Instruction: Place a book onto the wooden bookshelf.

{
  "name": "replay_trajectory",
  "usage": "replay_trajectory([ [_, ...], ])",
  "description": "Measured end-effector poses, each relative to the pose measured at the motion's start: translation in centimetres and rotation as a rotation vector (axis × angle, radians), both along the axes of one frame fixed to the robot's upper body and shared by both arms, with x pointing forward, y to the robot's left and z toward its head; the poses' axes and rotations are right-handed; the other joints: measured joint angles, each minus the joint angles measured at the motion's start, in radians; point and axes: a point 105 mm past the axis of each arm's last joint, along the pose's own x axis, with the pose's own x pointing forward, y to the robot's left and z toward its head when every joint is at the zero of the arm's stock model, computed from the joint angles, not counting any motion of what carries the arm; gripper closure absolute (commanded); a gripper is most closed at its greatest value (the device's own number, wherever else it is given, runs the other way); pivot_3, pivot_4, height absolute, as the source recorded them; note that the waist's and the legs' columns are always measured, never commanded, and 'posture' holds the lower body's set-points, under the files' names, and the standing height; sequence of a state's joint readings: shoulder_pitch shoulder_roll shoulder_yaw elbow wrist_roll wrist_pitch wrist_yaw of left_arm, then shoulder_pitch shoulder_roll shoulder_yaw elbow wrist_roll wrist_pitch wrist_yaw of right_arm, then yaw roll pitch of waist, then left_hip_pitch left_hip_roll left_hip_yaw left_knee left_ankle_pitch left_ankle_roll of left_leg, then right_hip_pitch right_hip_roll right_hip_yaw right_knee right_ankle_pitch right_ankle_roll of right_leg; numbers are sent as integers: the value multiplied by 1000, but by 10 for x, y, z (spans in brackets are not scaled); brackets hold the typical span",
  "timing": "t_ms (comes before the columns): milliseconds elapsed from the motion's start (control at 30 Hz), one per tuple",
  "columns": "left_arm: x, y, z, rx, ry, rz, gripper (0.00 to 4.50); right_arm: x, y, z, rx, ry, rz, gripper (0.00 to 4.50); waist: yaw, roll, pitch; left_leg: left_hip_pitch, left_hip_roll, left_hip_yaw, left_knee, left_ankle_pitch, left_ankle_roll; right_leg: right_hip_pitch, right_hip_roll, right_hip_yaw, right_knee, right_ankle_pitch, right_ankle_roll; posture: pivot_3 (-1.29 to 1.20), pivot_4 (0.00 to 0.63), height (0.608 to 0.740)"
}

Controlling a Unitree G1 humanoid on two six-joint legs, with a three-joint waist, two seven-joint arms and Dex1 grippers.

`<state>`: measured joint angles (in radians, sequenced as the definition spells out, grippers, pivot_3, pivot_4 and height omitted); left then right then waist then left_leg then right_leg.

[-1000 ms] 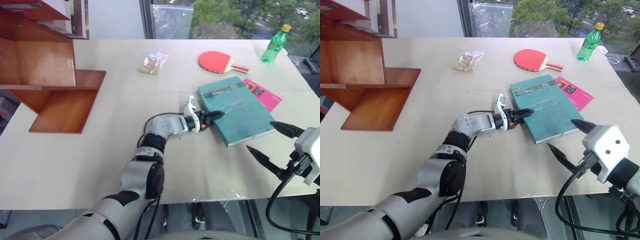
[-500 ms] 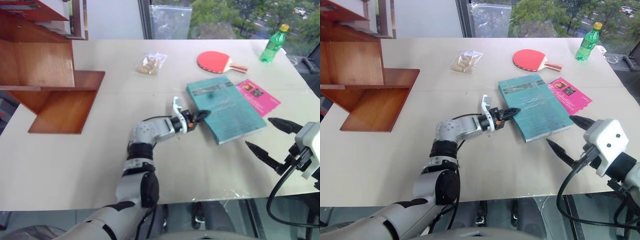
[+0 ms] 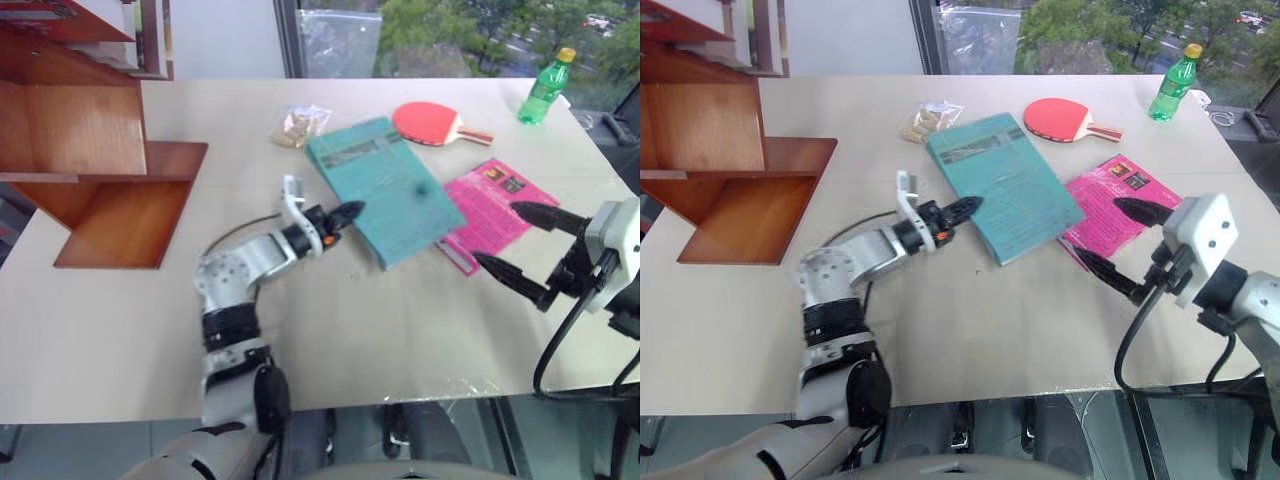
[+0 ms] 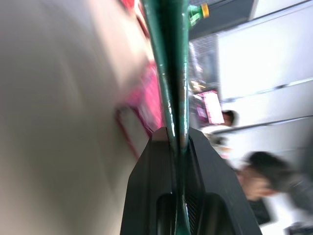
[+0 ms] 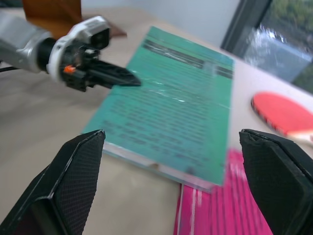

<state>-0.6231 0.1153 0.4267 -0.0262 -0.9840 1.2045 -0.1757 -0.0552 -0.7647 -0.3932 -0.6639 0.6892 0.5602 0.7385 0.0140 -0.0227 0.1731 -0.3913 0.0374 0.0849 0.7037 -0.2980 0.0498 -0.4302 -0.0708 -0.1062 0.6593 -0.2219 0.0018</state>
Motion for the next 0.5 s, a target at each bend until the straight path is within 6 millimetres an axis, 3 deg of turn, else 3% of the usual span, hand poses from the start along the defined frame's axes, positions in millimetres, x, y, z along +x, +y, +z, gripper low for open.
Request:
replay_trajectory([
  [167,-25,44,21,316,-262,83,4463,14,16,1,40,3,90,0,-1,1,0,1,0,1,-1,0,0,0,0,1,0,0,0,0,150,740],
  [300,-52,56,38,631,-529,55,4463,26,19,2,72,-3,137,0,1,0,1,0,0,1,-1,0,0,0,-1,1,-1,0,-1,0,150,740],
  [500,-64,88,72,1082,-965,64,4463,43,29,16,125,-66,210,0,3,2,2,0,0,2,-1,0,0,-1,0,0,-1,0,-1,0,150,740],
])
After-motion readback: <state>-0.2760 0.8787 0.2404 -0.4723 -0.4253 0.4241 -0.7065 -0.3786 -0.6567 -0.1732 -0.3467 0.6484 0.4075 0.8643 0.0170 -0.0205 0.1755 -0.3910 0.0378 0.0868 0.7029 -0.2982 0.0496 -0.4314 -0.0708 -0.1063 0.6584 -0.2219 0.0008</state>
